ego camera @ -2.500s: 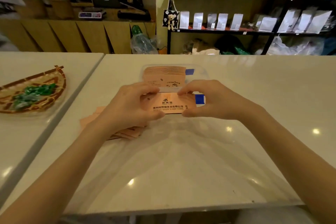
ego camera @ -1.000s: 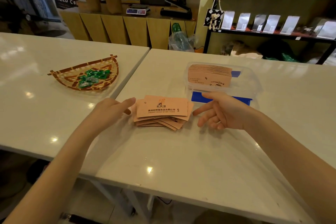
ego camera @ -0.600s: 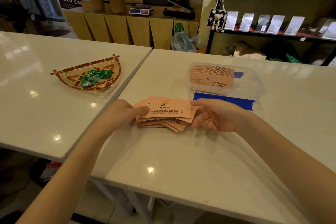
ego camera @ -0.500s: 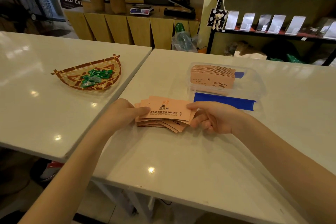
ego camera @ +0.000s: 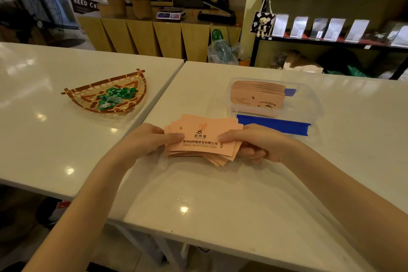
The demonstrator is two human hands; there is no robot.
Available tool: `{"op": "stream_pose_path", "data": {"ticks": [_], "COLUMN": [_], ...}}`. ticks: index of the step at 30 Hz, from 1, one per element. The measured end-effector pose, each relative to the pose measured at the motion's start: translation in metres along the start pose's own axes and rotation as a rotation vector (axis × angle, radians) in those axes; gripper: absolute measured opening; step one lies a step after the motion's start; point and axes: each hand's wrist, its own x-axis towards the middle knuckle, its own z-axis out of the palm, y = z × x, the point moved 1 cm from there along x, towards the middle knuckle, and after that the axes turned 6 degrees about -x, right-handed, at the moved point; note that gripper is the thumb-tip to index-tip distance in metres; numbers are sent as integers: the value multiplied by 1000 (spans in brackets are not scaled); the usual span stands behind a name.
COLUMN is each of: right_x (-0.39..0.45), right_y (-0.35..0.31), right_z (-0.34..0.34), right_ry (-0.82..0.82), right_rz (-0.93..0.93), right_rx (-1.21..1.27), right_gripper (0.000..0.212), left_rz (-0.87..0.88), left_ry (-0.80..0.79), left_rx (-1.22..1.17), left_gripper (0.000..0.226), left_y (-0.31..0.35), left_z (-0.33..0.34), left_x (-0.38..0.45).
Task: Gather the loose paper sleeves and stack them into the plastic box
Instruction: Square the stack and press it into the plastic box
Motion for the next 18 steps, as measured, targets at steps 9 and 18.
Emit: {"op": "stream_pose_path", "data": {"ticks": [9, 18], "right_x": [-37, -87], "right_y": [24, 78], "right_z": [-24, -41], "right_ry": [248, 599], "right_rz": [-240, -404], "right_rx": [-223, -410], "right_gripper": [36, 59], "left_rz": [141, 656], "left_ry": [-108, -27], "left_rx": [-32, 196], "left_gripper": [43, 62], "left_y": [17, 36], "left_z": [32, 88], "left_x": [4, 0]}}
